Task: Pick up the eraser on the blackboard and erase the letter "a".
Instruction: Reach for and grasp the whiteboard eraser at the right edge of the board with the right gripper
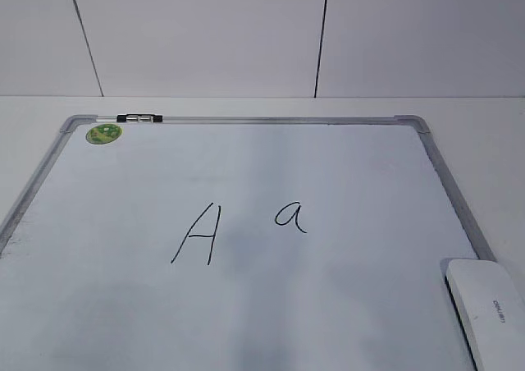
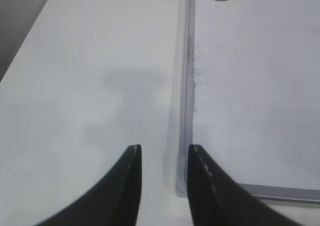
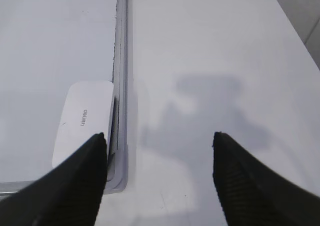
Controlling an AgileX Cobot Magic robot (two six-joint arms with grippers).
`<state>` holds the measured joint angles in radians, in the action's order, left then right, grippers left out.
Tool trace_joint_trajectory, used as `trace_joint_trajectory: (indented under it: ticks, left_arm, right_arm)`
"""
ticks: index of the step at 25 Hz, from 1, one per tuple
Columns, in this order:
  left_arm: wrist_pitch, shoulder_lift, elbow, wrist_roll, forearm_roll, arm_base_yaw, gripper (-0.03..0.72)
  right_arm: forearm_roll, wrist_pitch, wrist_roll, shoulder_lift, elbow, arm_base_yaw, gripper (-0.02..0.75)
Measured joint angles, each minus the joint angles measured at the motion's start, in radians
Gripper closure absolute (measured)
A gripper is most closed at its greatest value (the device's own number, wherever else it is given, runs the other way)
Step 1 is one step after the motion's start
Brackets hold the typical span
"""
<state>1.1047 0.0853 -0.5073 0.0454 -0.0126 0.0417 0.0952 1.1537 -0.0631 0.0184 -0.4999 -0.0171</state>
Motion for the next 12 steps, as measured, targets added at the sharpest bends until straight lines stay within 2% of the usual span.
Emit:
trace_joint_trajectory:
  ticks: [12]
  left_arm:
    - [0.000, 0.000, 0.000, 0.000, 0.000, 0.000, 0.453]
  right_arm:
    - [0.000, 0.000, 0.000, 0.000, 0.000, 0.000, 0.199]
